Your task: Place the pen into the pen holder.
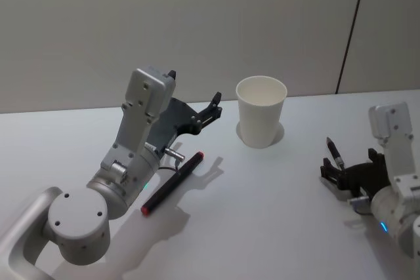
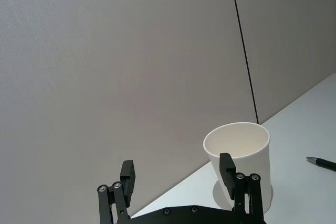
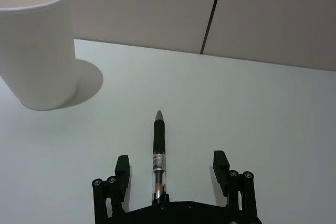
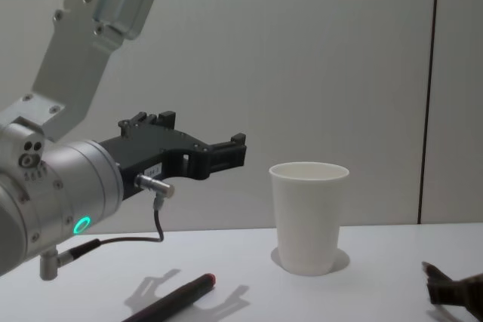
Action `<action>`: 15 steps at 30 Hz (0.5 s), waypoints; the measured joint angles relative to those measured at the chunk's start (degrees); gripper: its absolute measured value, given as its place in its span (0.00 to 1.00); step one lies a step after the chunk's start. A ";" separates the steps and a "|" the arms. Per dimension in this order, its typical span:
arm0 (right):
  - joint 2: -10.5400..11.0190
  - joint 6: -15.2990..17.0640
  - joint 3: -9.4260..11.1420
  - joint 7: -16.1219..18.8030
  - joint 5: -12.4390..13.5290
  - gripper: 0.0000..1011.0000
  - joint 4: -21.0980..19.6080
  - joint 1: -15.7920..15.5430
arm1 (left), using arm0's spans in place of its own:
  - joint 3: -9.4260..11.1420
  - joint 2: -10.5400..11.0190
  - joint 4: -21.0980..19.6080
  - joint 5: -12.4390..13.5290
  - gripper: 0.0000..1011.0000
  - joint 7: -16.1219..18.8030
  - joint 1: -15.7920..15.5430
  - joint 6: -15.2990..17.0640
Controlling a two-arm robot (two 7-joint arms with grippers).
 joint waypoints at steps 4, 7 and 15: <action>-0.55 -1.14 -0.27 0.57 -1.28 0.99 1.36 0.83 | 0.00 0.00 0.00 0.00 0.99 0.00 0.00 0.00; -0.99 -1.95 -0.41 0.94 -2.07 0.99 2.39 1.46 | 0.00 0.00 0.00 0.00 0.99 0.00 0.00 0.00; -2.21 -3.43 -0.56 0.97 -2.83 0.99 5.00 2.88 | 0.00 0.00 0.00 0.00 0.99 0.00 0.00 0.00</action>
